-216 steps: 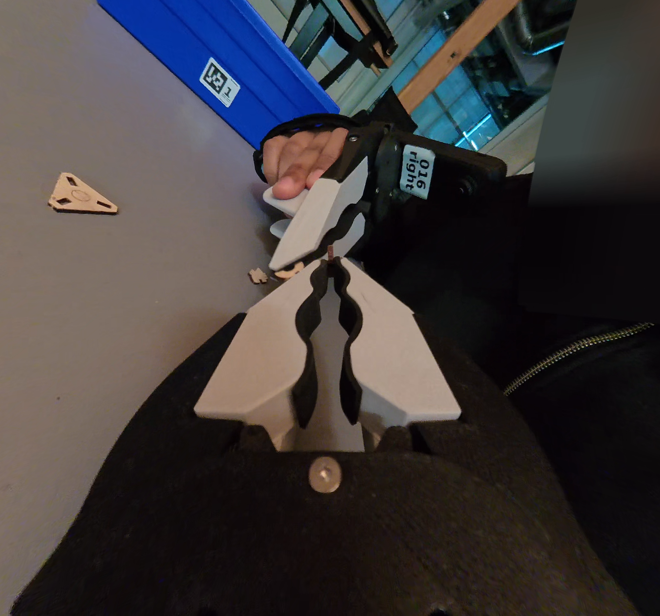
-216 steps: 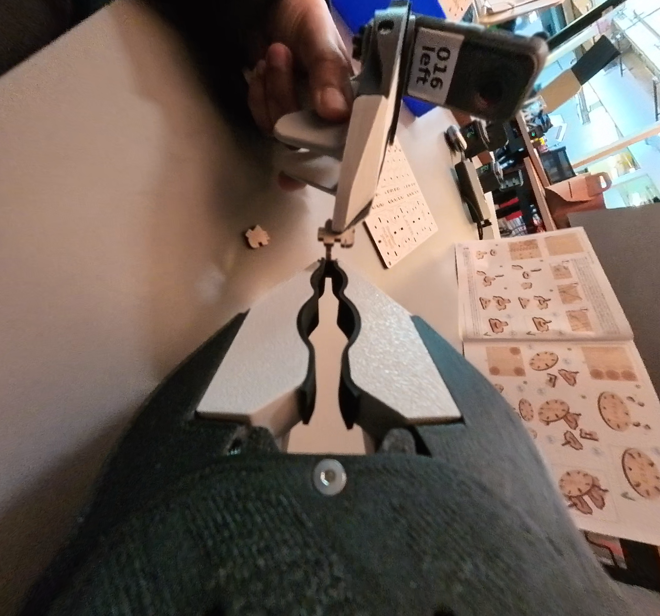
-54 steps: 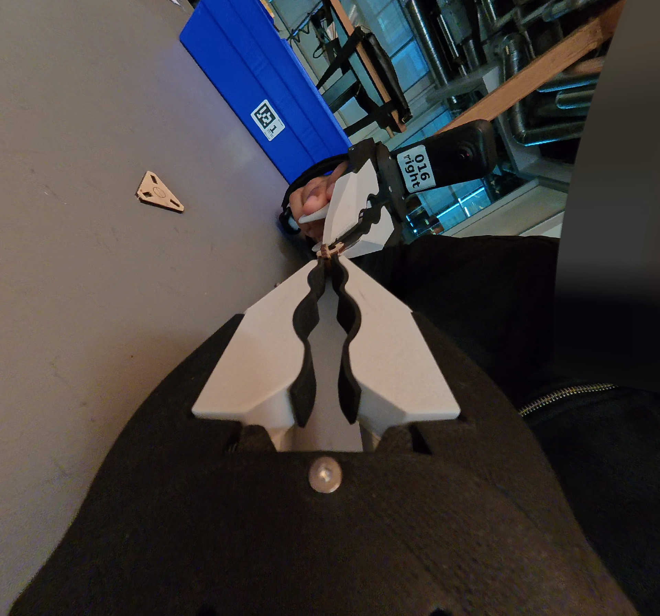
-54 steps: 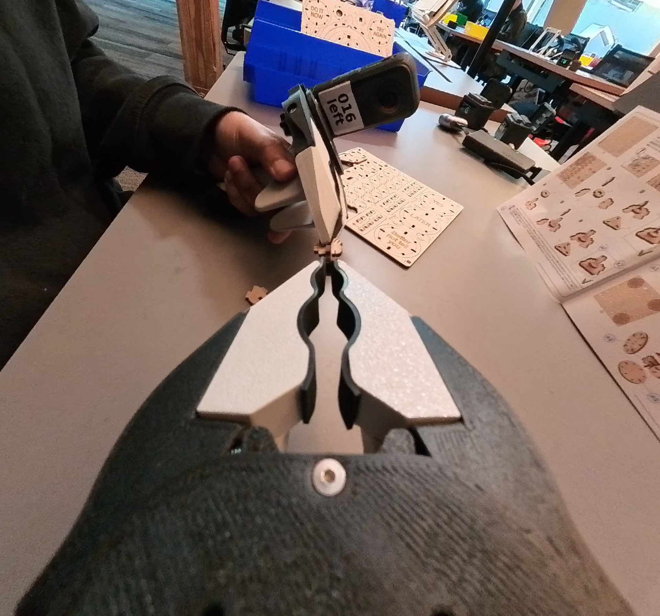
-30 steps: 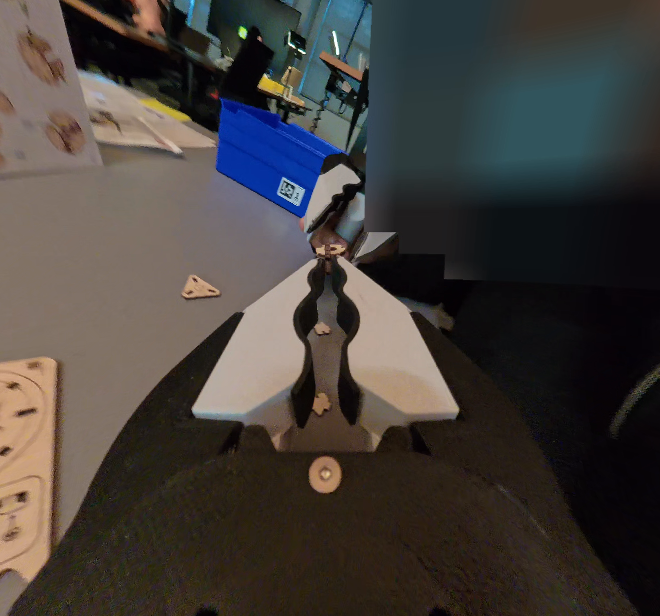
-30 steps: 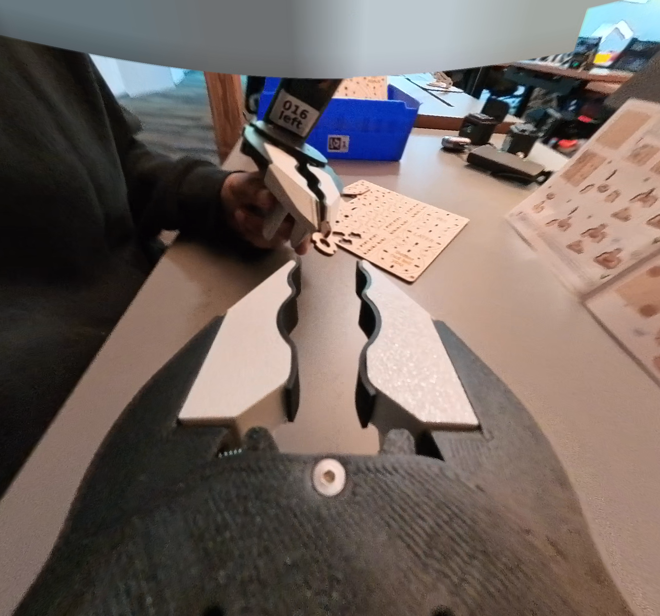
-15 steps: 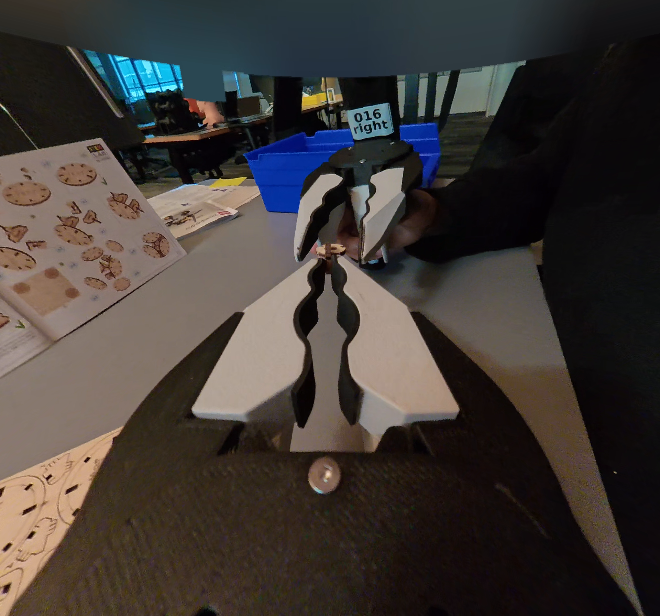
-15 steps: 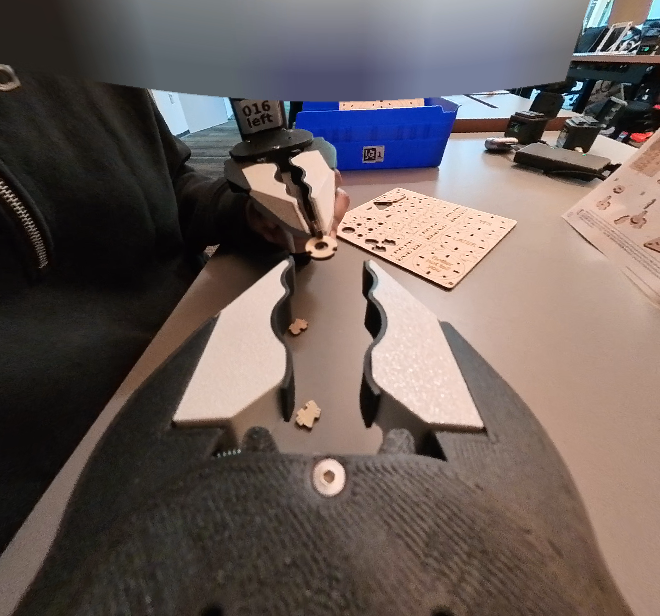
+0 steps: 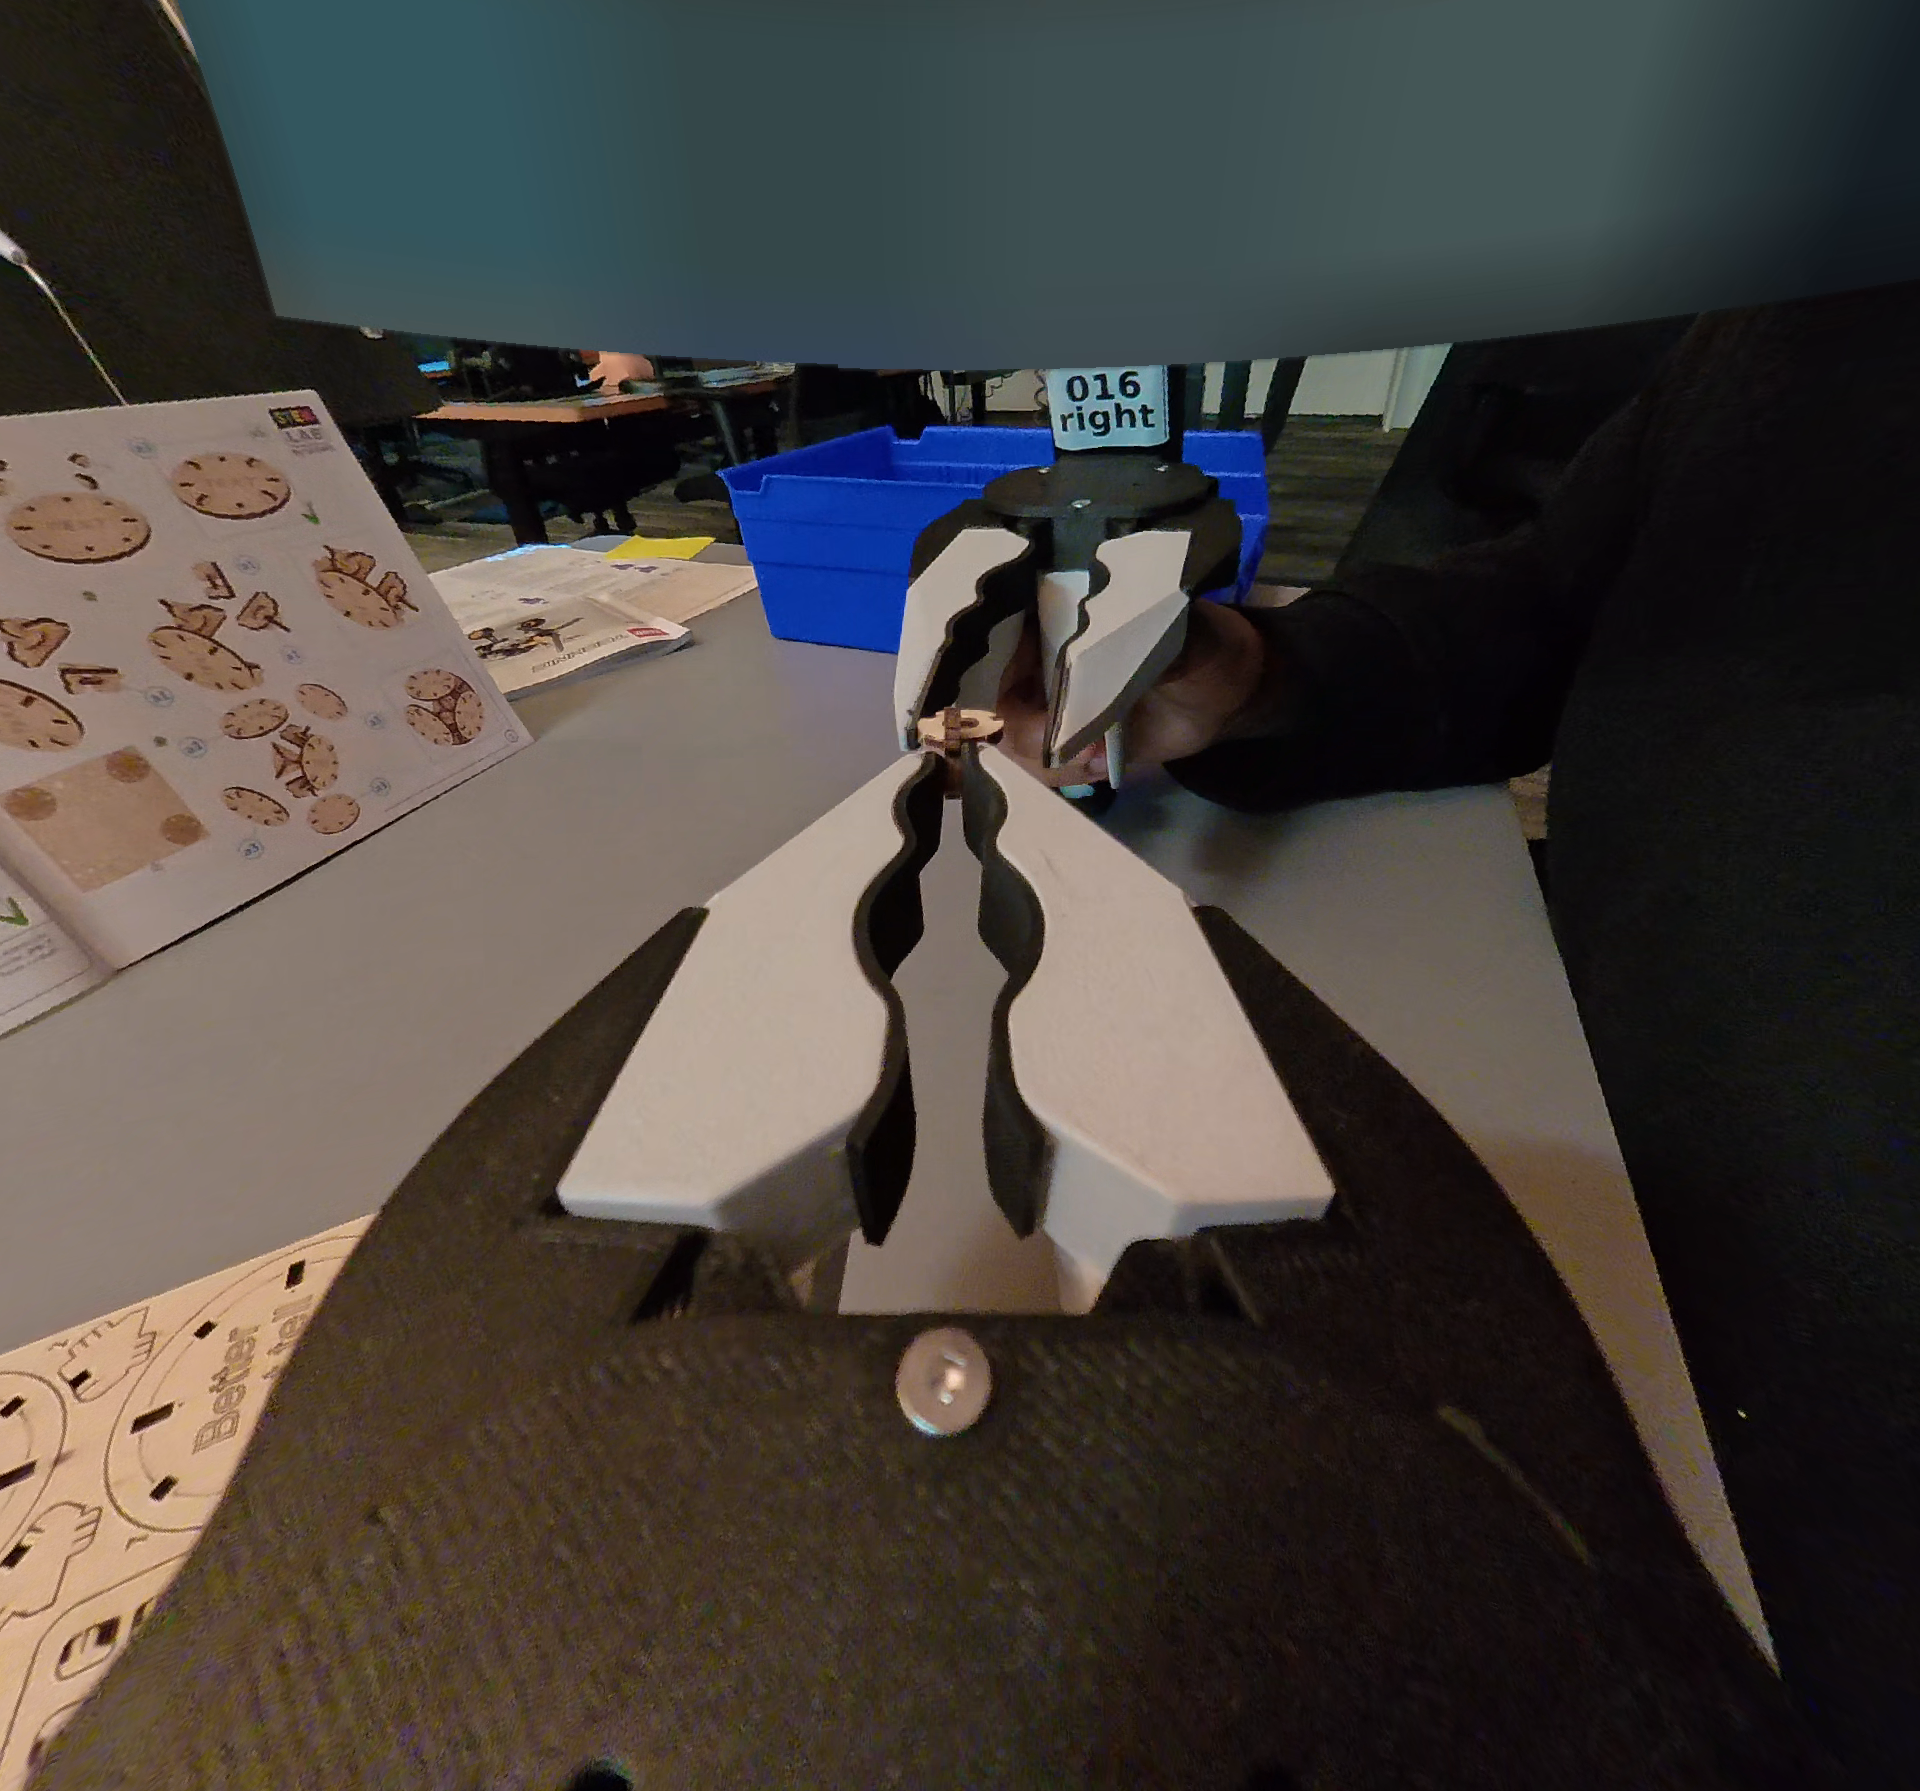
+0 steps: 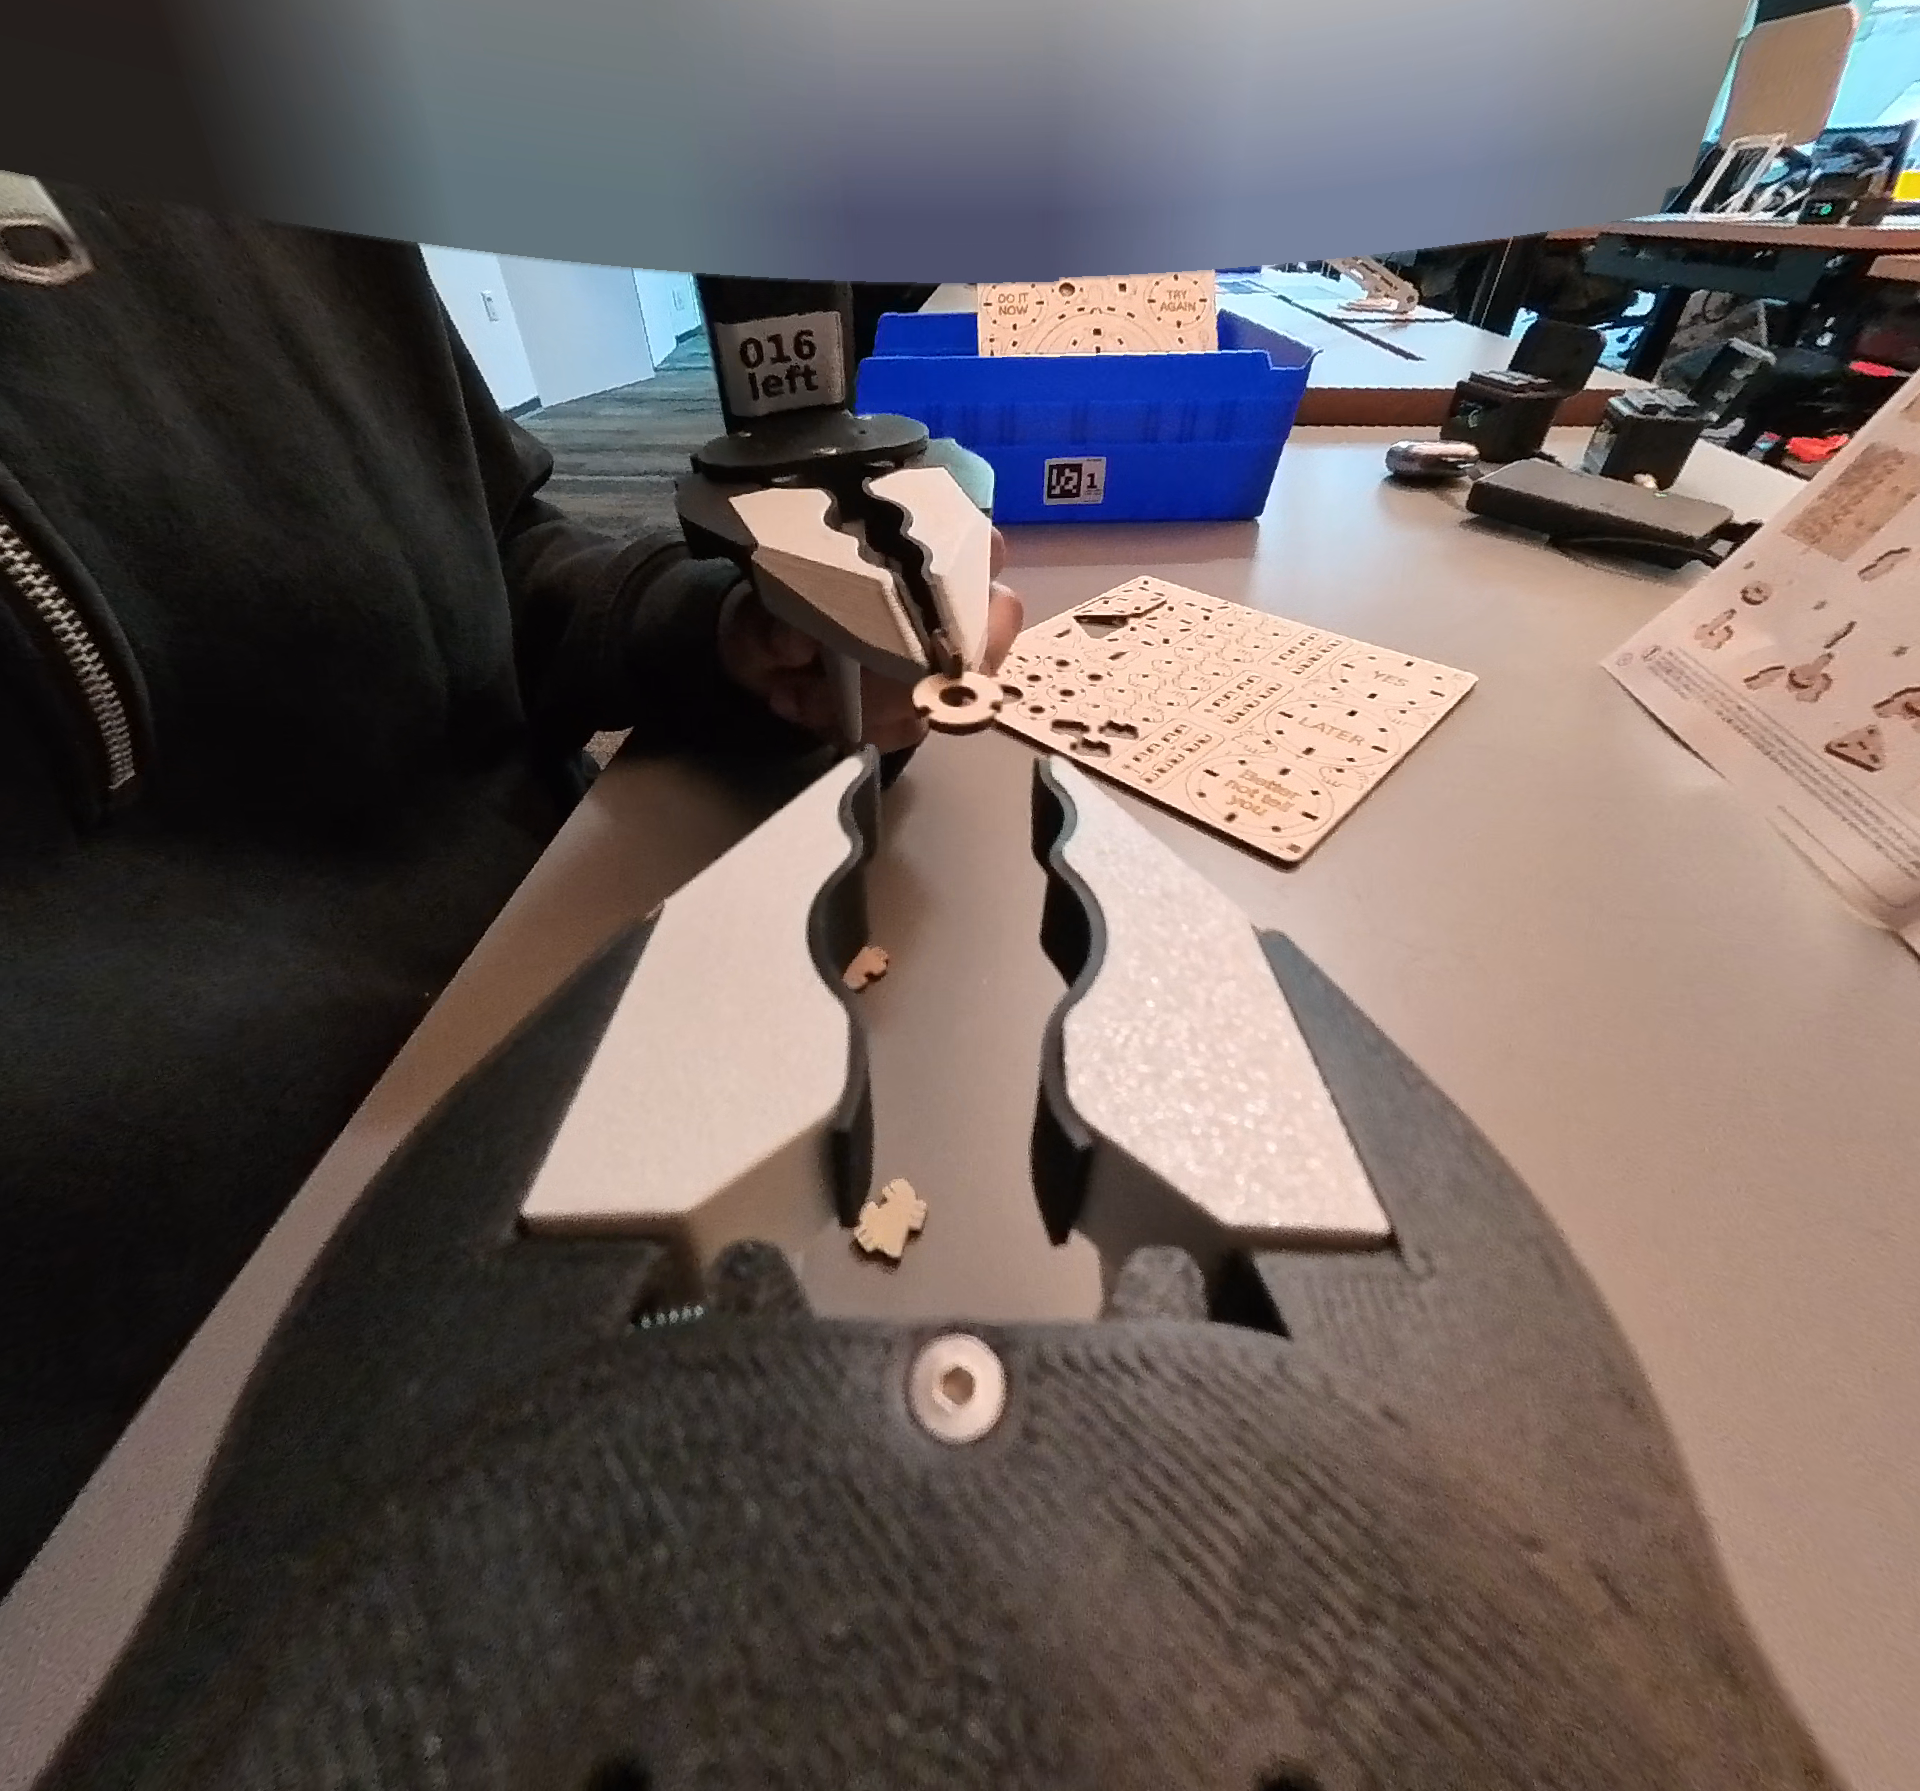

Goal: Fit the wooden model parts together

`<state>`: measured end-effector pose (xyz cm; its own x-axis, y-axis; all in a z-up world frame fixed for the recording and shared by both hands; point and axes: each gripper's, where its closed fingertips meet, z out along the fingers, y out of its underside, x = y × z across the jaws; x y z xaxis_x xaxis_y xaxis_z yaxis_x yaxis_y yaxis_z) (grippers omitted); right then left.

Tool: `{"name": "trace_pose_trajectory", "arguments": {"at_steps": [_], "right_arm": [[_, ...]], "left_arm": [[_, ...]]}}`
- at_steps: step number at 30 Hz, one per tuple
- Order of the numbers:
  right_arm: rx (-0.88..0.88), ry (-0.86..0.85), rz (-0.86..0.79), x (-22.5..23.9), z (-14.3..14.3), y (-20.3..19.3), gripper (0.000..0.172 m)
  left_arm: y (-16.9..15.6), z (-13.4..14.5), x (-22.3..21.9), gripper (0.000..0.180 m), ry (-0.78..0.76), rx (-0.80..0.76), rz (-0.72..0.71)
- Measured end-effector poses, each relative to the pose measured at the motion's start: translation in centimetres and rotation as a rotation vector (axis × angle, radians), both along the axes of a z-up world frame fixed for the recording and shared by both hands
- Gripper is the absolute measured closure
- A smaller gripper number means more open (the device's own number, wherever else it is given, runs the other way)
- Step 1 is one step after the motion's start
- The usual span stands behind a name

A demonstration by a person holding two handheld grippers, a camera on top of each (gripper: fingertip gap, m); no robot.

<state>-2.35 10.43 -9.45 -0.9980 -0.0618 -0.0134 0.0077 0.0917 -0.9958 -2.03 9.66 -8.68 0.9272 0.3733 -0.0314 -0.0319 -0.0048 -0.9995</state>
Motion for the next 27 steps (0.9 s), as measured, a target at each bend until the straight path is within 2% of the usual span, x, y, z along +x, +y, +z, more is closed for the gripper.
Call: {"name": "trace_pose_trajectory", "arguments": {"at_steps": [6, 12, 17, 22, 27], "right_arm": [[-0.015, -0.006, 0.028, 0.53, 0.21, -0.09, 0.145], [-0.023, -0.014, 0.01, 0.4, 0.34, -0.22, 0.145], [-0.036, 0.014, -0.033, -0.14, 0.69, -0.01, 0.155], [-0.019, -0.014, -0.01, 0.21, 0.24, -0.35, 0.146], [-0.008, -0.001, -0.022, 0.19, 0.1, -0.51, 0.151]], "left_arm": [[0.22, -0.02, 0.39, 0.18, -0.007, 0.001, -0.028], [0.34, -0.22, 0.15, 0.18, 0.006, -0.022, 0.008], [0.34, -0.24, 0.06, 0.18, 0.0, -0.02, 0.008], [0.3, -0.22, 0.02, 0.18, -0.003, -0.016, 0.01], [0.45, -0.25, 0.21, 0.18, 0.007, -0.022, 0.003]]}}
